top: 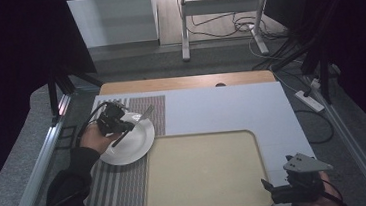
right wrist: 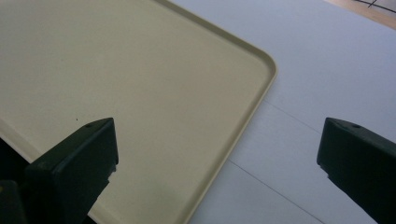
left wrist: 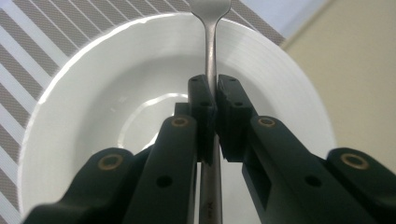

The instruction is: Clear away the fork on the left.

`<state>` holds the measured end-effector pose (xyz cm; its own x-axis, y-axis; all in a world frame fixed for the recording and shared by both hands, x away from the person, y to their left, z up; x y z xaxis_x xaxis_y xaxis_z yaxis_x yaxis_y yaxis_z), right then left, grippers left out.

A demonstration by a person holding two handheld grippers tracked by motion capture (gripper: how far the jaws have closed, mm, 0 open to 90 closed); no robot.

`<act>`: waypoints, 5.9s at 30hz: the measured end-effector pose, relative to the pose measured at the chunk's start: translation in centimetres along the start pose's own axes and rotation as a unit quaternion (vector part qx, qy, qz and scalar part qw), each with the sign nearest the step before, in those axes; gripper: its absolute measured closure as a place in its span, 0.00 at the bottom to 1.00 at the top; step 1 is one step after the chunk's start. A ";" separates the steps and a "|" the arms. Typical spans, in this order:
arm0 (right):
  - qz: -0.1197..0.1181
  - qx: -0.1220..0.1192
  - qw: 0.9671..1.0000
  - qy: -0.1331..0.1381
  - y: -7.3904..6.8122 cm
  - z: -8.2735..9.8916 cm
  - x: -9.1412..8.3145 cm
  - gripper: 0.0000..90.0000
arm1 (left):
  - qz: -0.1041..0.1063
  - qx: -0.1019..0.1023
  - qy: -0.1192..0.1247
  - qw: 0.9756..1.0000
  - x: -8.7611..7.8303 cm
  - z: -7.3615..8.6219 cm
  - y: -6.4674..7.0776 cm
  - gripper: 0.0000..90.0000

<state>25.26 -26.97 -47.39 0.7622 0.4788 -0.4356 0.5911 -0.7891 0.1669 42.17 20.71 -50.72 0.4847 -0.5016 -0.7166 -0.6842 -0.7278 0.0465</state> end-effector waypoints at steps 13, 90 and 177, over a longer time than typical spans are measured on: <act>0.001 -0.007 1.000 0.001 -0.1 0.0 0.0 0.00 | 0.008 -0.020 0.017 1.000 -1.8 1.8 3.9 0.94; -0.005 -0.023 1.000 -0.006 -0.4 0.0 0.1 0.00 | 0.028 -0.010 -0.071 0.997 5.7 3.0 12.5 0.99; -0.007 -0.025 1.000 -0.007 -0.5 0.0 0.1 0.00 | 0.039 -0.073 0.133 0.988 -3.9 4.0 10.0 0.00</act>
<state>25.07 -26.56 -47.54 0.7508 0.4835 -0.4500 0.6139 -0.7622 0.2054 31.26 17.24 -50.21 0.5729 -0.6501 -0.4992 -0.6487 -0.7319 0.2087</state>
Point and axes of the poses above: each handheld gripper's, and its own axes: x roughly forward along the jaws, z roughly out of its underside, y roughly to its right, the point moved 6 cm from there along x, roughly forward along the jaws, and after that the axes turned 15 degrees about y, right-handed, at the moved point
